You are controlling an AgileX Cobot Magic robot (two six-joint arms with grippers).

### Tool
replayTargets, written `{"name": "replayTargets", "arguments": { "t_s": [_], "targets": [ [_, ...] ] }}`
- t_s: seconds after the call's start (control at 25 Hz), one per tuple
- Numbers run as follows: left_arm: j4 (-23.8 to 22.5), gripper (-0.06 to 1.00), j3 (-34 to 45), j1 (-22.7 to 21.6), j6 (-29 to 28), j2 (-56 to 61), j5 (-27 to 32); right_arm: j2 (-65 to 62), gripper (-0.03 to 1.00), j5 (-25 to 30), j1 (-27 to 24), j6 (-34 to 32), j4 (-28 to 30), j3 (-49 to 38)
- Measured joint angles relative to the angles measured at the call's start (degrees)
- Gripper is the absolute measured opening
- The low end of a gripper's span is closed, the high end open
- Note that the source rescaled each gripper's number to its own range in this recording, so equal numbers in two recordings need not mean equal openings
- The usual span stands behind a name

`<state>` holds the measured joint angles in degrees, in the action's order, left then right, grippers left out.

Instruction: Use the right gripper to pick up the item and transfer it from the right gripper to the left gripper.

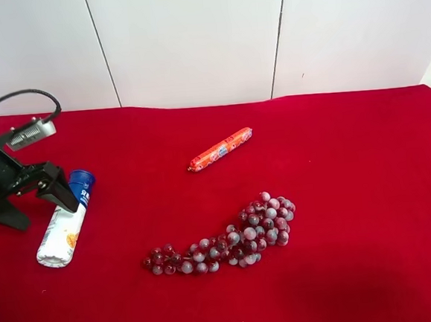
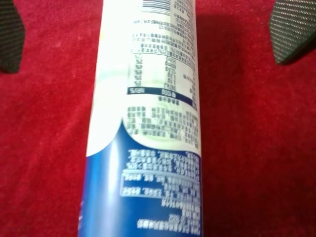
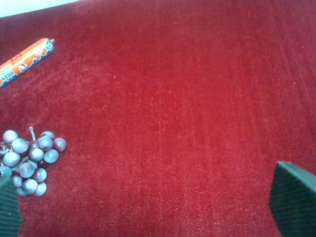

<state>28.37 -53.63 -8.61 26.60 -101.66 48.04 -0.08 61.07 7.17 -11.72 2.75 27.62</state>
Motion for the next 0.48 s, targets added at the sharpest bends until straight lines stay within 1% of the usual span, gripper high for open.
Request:
{"name": "replayTargets", "arguments": {
  "t_s": [0.16,0.28,0.48],
  "targets": [
    [-0.62,1.00,-2.99,0.00,-0.39,4.13,3.57,0.00,1.00,0.00,0.00,0.00,0.00,0.00],
    [-1.45,1.00,-5.01,0.00,-1.91,9.23,6.94,0.00,1.00,0.00,0.00,0.00,0.00,0.00],
    [-3.08,1.00,-5.78,0.00,-3.91,21.95,11.26,0.00,1.00,0.00,0.00,0.00,0.00,0.00]
  ]
}}
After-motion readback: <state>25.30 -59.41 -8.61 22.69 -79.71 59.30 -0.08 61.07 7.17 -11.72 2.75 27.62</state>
